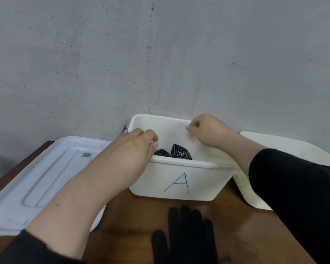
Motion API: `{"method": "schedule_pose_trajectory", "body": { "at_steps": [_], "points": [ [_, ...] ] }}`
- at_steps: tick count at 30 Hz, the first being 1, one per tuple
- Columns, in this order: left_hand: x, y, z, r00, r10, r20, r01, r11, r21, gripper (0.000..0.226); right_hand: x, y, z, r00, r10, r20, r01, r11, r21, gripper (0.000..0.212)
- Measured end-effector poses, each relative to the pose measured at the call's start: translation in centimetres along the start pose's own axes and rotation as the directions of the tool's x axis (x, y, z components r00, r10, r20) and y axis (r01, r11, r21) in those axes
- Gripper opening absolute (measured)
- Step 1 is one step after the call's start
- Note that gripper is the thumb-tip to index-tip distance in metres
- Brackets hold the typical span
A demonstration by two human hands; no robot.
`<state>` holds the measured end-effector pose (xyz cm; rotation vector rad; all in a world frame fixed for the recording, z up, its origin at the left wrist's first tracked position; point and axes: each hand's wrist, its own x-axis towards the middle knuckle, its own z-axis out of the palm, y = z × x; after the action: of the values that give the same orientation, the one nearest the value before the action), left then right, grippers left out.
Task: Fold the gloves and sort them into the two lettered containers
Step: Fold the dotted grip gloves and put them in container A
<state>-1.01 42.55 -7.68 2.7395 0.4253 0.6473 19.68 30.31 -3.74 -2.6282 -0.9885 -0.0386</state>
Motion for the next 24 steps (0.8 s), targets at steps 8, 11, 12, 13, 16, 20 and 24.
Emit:
{"method": "schedule_pose_trajectory", "body": {
  "at_steps": [8,11,12,13,16,20,24],
  "points": [
    [-2.3,4.9,-1.3,0.95,0.016,-0.313,-0.054,0.992,-0.113,0.032,-17.1,2.3,-3.6,0.901,-0.077,-0.427,0.251,0.895,0.369,0.016],
    [-5.1,11.0,0.4,0.94,0.098,-0.328,-0.197,0.938,-0.284,0.027,-24.2,7.9,-0.6,0.943,-0.034,-0.33,0.146,0.936,0.32,0.01],
    [-6.3,13.1,1.5,0.955,0.113,-0.275,-0.209,0.914,-0.349,0.028,-26.1,9.8,0.5,0.957,-0.004,-0.291,0.091,0.954,0.286,0.01],
    [-7.5,15.4,2.9,0.972,0.12,-0.201,-0.194,0.893,-0.406,0.028,-28.0,12.0,1.5,0.963,0.031,-0.268,0.036,0.97,0.242,0.01],
    [-11.0,21.8,8.1,0.996,0.086,0.028,-0.059,0.848,-0.527,0.022,-33.3,17.6,3.3,0.963,0.111,-0.247,-0.074,0.985,0.153,0.011],
    [-14.6,27.3,14.7,0.978,0.034,0.207,0.094,0.812,-0.576,0.023,-37.9,20.8,3.1,0.94,0.2,-0.276,-0.148,0.969,0.2,0.02],
    [-16.4,29.6,16.9,0.978,0.09,0.187,0.017,0.862,-0.507,0.027,-40.1,21.7,2.1,0.945,0.177,-0.273,-0.116,0.967,0.227,0.024]
  ]
}}
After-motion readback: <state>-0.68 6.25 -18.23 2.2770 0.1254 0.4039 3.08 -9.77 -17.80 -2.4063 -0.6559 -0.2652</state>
